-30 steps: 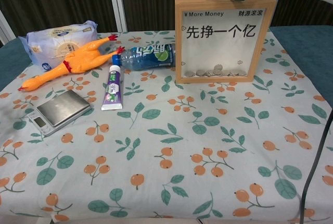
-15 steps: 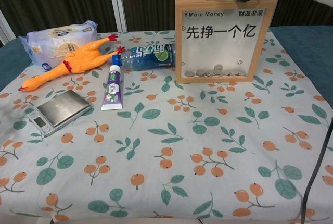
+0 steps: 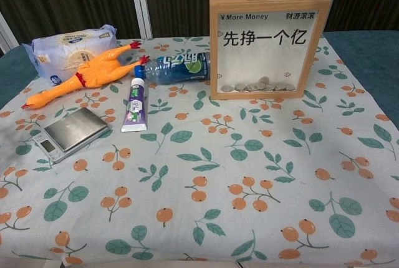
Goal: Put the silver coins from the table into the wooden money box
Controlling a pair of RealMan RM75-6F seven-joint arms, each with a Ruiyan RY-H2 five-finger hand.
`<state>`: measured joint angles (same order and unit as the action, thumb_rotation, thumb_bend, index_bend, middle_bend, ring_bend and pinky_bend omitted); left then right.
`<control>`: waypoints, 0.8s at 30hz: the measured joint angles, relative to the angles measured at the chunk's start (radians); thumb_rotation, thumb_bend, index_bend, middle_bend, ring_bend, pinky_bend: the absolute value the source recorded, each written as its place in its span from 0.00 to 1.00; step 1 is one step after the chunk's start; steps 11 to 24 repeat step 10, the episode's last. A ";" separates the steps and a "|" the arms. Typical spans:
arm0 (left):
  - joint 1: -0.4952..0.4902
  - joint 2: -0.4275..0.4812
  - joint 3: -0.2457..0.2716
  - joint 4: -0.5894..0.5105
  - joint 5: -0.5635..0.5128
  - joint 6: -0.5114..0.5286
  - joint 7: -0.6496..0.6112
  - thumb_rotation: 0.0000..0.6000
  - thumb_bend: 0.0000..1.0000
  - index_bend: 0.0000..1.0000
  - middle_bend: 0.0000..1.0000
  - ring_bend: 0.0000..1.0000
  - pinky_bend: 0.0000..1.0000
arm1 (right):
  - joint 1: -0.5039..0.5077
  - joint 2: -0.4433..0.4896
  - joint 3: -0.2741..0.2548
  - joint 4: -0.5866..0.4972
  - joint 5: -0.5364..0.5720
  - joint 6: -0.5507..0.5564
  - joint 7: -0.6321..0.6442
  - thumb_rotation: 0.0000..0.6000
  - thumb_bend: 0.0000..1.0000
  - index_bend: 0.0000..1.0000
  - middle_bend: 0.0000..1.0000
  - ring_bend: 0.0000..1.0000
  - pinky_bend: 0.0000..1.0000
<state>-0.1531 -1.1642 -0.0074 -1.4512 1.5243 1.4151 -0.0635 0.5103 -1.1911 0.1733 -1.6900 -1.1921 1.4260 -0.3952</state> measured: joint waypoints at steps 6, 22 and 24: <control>0.014 0.005 -0.006 -0.006 0.001 0.031 0.012 1.00 0.38 0.00 0.00 0.00 0.00 | -0.267 0.014 -0.183 0.012 -0.090 0.168 0.088 1.00 0.47 0.00 0.00 0.00 0.00; 0.018 0.008 -0.011 -0.012 -0.004 0.040 0.029 1.00 0.38 0.00 0.00 0.00 0.00 | -0.351 -0.031 -0.221 0.088 -0.120 0.208 0.149 1.00 0.47 0.00 0.00 0.00 0.00; 0.018 0.008 -0.011 -0.012 -0.004 0.040 0.029 1.00 0.38 0.00 0.00 0.00 0.00 | -0.351 -0.031 -0.221 0.088 -0.120 0.208 0.149 1.00 0.47 0.00 0.00 0.00 0.00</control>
